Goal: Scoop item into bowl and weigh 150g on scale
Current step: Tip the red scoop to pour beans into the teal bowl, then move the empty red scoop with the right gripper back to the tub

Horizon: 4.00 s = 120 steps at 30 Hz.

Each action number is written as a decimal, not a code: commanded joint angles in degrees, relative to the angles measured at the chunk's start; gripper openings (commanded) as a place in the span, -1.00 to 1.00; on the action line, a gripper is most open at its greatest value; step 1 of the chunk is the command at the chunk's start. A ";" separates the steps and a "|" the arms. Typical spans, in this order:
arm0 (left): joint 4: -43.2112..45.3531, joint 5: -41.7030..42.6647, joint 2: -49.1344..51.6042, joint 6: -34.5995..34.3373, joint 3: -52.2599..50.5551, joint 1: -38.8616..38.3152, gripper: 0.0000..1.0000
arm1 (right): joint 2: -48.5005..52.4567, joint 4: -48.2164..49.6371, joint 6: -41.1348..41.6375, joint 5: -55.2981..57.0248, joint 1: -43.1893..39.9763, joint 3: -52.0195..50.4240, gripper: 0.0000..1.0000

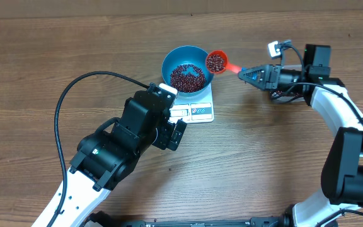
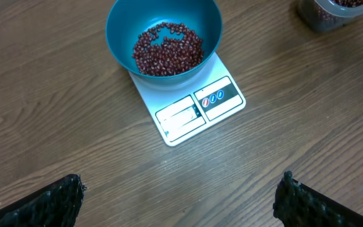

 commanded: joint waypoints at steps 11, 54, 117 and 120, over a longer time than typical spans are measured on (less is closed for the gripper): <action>0.09 -0.50 0.20 0.87 0.39 0.31 0.99 | -0.26 6.97 -6.54 18.05 10.47 0.83 -0.92; 0.09 -0.50 0.20 0.87 0.39 0.31 0.99 | -0.26 10.08 -72.46 30.18 12.87 0.83 -0.93; 0.09 -0.50 0.20 0.87 0.39 0.31 0.99 | -19.85 -27.08 -26.36 82.55 -1.18 0.61 -0.93; 0.09 -0.50 0.20 0.87 0.39 0.31 0.99 | -17.25 -27.04 -25.27 82.20 -1.36 0.22 -0.93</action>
